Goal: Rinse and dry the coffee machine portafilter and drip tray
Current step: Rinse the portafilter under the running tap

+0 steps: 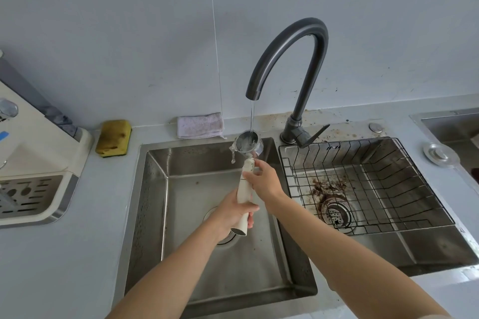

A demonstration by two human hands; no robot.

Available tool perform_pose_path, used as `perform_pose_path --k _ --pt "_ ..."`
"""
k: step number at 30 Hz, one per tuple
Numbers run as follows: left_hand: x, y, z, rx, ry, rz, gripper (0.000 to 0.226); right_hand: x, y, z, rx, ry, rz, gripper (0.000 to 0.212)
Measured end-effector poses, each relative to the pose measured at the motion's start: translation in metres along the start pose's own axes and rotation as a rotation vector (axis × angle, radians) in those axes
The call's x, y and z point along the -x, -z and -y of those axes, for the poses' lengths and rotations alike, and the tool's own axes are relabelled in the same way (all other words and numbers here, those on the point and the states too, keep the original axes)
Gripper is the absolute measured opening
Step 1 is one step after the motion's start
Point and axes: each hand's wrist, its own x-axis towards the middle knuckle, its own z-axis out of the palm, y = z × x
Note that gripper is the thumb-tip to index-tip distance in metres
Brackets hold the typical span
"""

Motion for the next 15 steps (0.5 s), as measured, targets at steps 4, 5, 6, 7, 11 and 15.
perform_pose_path --k 4,5,6,7,11,15 --pt "-0.0042 -0.0028 0.0044 -0.059 -0.048 -0.059 0.034 0.0017 0.0008 0.0000 -0.052 0.020 0.027 0.041" --pt "-0.0049 -0.0029 0.0053 -0.073 -0.063 -0.074 0.037 0.0020 0.0005 0.0002 -0.070 0.031 0.037 0.042" --pt "-0.0057 -0.0029 0.0061 -0.083 -0.078 -0.089 0.038 0.0023 0.0001 0.0004 -0.086 0.041 0.050 0.040" --pt "-0.0057 -0.0027 0.0065 -0.091 -0.089 -0.105 0.039 0.0029 0.0001 0.0006 -0.104 0.051 0.065 0.038" --pt "-0.0069 -0.0005 0.0091 -0.111 -0.125 -0.181 0.039 0.0049 -0.0018 0.0009 -0.203 0.056 0.107 0.037" --pt "-0.0087 0.0029 0.0107 -0.187 -0.130 -0.262 0.034 0.0035 -0.0068 -0.0015 -0.286 0.032 0.139 0.038"
